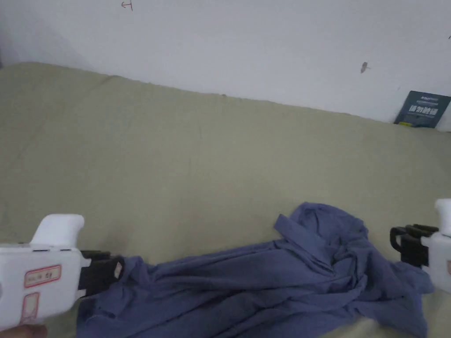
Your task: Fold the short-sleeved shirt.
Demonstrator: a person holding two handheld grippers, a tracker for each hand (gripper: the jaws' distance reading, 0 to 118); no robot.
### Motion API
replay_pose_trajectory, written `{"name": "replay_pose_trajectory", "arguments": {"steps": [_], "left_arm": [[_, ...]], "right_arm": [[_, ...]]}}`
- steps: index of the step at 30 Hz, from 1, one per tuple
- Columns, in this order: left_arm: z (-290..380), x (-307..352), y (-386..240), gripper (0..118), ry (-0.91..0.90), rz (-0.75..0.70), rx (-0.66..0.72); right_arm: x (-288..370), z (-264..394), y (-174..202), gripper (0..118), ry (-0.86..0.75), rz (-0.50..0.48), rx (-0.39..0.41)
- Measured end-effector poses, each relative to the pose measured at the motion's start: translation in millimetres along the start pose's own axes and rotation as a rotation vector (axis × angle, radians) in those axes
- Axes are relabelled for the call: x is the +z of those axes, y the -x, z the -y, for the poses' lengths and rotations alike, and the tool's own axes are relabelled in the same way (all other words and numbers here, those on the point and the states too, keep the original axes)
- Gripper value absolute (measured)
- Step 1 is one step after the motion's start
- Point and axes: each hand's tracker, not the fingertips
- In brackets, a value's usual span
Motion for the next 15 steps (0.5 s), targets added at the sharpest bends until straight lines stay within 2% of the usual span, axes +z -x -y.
{"name": "replay_pose_trajectory", "arguments": {"steps": [3, 5, 6, 8, 9, 11, 15], "left_arm": [[2, -1, -2, 1, -0.031, -0.051, -0.027], [5, 1, -4, 1, -0.051, -0.062, -0.026], [3, 0, 0, 1, -0.045, -0.055, -0.024], [4, -1, 1, 1, -0.046, -0.046, -0.013], [3, -3, 3, 1, -0.042, -0.042, -0.008], [2, -6, 7, 1, -0.036, -0.042, 0.0], [-1, -9, 11, 1, -0.029, -0.035, 0.008]], "right_arm": [[-83, -36, -22, 2, 0.145, 0.02, -0.04], [-125, -51, -33, 3, 0.176, -0.042, -0.074], [-148, -58, -39, 11, 0.206, -0.074, -0.097], [-180, -63, -40, 95, 0.261, -0.079, -0.124], [-193, -64, -38, 118, 0.279, -0.076, -0.104], [-207, -65, -29, 117, 0.222, -0.083, 0.004], [-234, -54, -9, 117, 0.339, -0.144, 0.175]]}}
